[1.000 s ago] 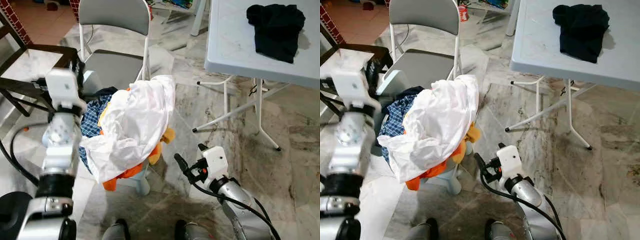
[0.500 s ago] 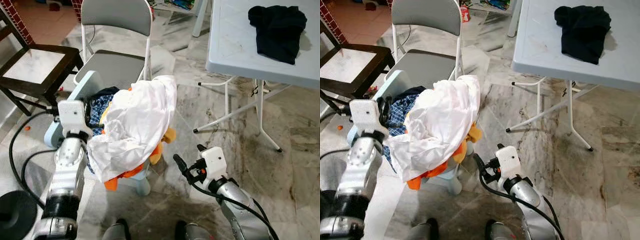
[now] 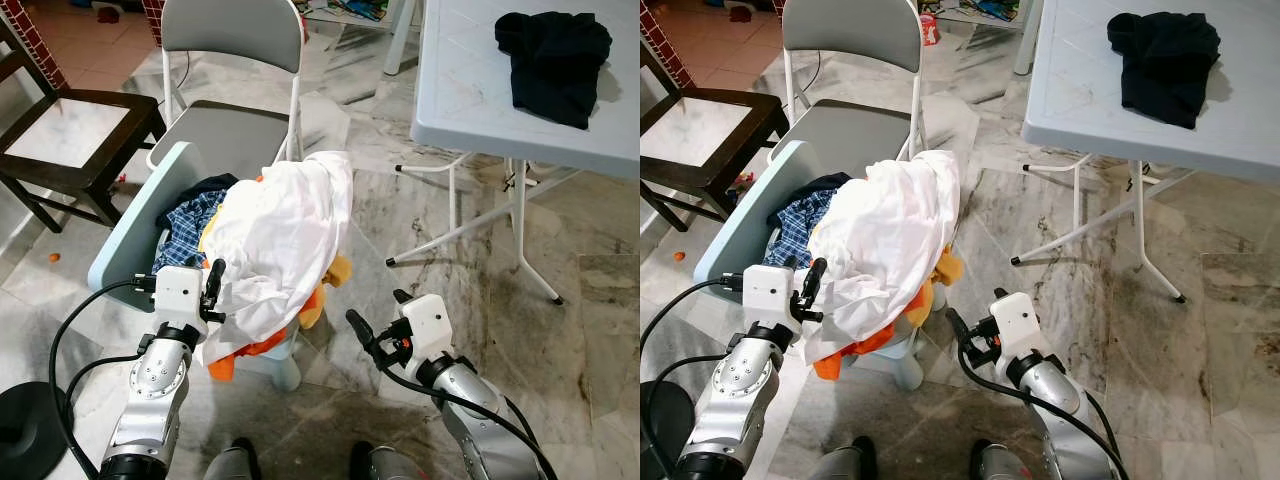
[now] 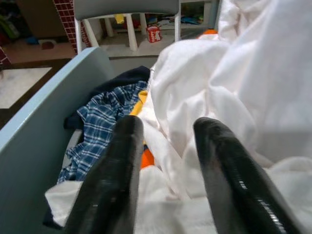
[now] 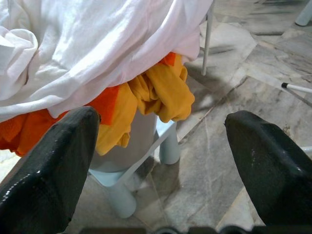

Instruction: Hang hanger

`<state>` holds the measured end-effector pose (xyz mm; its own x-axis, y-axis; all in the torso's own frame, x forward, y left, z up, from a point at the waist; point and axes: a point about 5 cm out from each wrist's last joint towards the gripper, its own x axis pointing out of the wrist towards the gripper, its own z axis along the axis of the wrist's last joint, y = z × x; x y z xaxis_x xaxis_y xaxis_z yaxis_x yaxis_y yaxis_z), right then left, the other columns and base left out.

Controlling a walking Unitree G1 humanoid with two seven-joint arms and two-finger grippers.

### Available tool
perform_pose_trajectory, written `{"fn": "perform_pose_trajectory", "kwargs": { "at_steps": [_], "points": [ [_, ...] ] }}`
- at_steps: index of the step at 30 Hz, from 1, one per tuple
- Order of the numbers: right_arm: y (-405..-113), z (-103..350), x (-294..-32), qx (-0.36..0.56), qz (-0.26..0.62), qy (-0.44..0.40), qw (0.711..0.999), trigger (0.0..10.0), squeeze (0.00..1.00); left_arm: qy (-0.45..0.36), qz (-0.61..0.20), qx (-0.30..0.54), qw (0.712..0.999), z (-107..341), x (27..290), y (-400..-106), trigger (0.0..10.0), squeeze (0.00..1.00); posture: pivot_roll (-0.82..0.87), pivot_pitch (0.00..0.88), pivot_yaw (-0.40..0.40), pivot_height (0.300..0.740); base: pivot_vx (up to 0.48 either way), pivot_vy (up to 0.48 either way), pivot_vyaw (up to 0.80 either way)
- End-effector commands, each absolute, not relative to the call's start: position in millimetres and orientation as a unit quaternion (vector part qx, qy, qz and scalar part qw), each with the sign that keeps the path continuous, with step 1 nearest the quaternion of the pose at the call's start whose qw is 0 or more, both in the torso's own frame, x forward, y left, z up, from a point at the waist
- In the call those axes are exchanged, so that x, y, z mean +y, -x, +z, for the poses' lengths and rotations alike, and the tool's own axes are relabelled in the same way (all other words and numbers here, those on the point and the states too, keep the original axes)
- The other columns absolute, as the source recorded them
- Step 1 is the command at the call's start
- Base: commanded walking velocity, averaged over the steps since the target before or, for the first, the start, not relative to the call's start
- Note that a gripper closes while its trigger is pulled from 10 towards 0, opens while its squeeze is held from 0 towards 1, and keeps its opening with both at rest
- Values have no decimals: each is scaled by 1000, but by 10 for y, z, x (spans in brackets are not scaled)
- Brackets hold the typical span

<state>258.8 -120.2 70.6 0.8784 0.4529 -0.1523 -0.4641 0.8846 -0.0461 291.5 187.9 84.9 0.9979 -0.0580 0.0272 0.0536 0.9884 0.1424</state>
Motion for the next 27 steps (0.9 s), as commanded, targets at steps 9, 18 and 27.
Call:
{"fn": "perform_pose_trajectory", "kwargs": {
  "at_steps": [9, 18, 27],
  "points": [
    [-2533, 655, -1206, 79, 241, 42, 966, 10000, 0, -47, 6, -59, 997, 1321, 1990, -3471, 10000, 1000, -33, 230, -31, 740, 0, 0, 0],
    [-2444, 642, -1233, 84, 230, 40, 969, 10000, 0, -16, -45, -27, 998, 1318, 1568, -3700, 10000, 1000, -75, 255, -14, 740, 0, 0, 0],
    [-2376, 623, -1247, 90, 215, 37, 972, 10000, 0, 2, -96, 55, 994, 1142, 1286, -3761, 10000, 0, -105, 261, 6, 740, 0, 0, 0]
  ]
}}
